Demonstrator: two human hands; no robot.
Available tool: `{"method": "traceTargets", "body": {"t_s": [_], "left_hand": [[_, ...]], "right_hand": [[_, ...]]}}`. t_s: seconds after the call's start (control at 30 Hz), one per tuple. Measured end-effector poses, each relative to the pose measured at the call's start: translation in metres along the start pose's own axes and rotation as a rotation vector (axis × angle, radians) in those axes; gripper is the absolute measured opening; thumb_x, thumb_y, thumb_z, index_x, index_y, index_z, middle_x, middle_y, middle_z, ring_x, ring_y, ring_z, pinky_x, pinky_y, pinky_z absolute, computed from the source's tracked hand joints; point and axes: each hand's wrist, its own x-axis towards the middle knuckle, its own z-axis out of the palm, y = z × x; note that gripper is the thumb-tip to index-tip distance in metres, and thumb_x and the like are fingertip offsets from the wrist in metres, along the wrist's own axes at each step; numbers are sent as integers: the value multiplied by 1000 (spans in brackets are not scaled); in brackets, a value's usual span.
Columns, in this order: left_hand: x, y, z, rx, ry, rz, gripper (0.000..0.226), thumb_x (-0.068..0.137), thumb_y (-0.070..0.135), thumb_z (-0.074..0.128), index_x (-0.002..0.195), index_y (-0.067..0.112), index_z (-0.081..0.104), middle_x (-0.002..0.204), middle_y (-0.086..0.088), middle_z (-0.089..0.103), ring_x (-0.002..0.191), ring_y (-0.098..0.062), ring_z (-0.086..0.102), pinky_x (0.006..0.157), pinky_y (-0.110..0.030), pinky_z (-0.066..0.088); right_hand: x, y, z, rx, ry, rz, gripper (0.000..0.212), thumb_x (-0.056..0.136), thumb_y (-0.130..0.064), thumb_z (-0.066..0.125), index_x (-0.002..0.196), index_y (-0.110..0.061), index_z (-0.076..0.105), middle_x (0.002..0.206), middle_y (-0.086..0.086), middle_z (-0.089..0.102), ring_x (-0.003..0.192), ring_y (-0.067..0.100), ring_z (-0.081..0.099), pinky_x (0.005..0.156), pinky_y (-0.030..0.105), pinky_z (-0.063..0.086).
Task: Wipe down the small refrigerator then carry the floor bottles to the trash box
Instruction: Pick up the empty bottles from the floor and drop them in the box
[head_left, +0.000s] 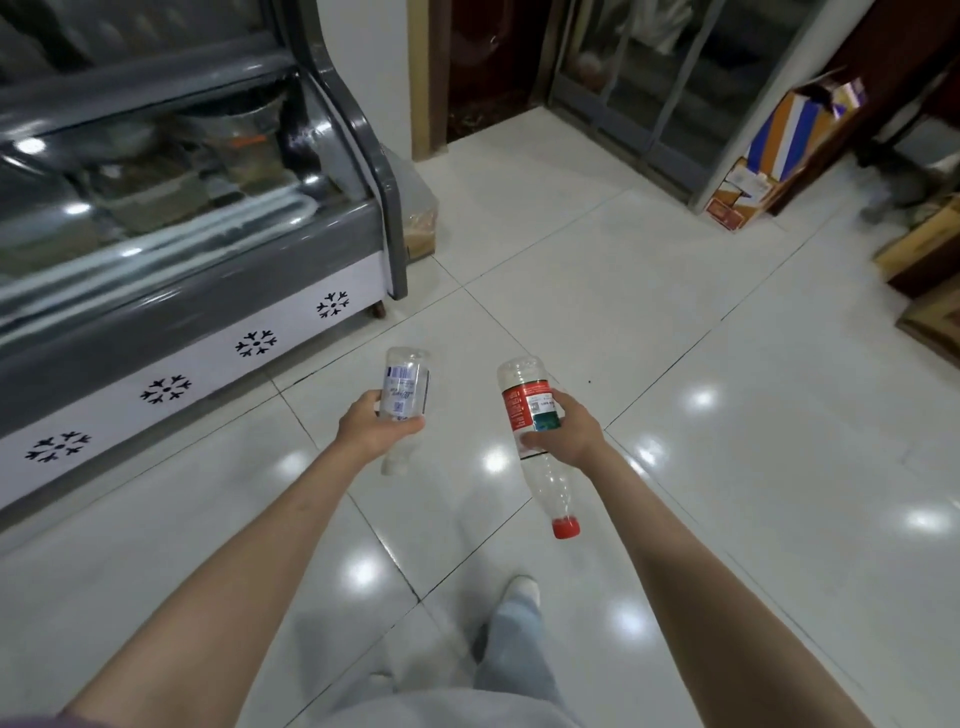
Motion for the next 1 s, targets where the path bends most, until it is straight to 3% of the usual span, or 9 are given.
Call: {"method": "traceTargets", "body": {"t_s": [0.13, 0.33, 0.43, 0.73, 1.0], "left_hand": [[26, 42, 37, -48, 38, -40, 75, 69, 40, 79, 132, 17, 45, 127, -4, 56, 113, -21, 55, 94, -31, 44], [66, 93, 77, -88, 79, -79, 76, 68, 43, 78, 132, 19, 46, 125, -4, 58, 111, -22, 56, 94, -32, 44], [86, 111, 87, -103, 91, -95, 75, 68, 42, 79, 131, 20, 47, 124, -3, 59, 109, -21, 57, 93, -32, 45], [178, 166, 78, -125, 135, -122, 72, 67, 41, 79, 129, 21, 49, 120, -2, 61, 107, -20, 58, 94, -31, 45], [262, 216, 54, -124, 126, -132, 73, 67, 41, 79, 129, 22, 48, 121, -3, 61, 106, -20, 57, 91, -31, 45]], "right_hand": [[48, -7, -50, -57, -51, -32, 81, 72, -16, 78, 141, -20, 35, 127, 3, 56, 111, 19, 56, 95, 29, 43], [120, -25, -106, -123, -123, -97, 77, 74, -15, 77, 139, -19, 37, 127, 5, 56, 111, 19, 55, 82, 23, 40], [153, -35, -121, -170, -158, -111, 77, 74, -16, 77, 139, -19, 37, 128, 4, 55, 112, 20, 55, 87, 25, 41], [253, -89, -137, -215, -202, -135, 74, 74, -16, 77, 137, -20, 39, 125, 4, 58, 111, 21, 56, 95, 31, 43], [335, -148, -155, -223, -193, -132, 69, 74, -17, 77, 134, -20, 43, 121, 3, 59, 109, 20, 57, 92, 28, 43]]}}
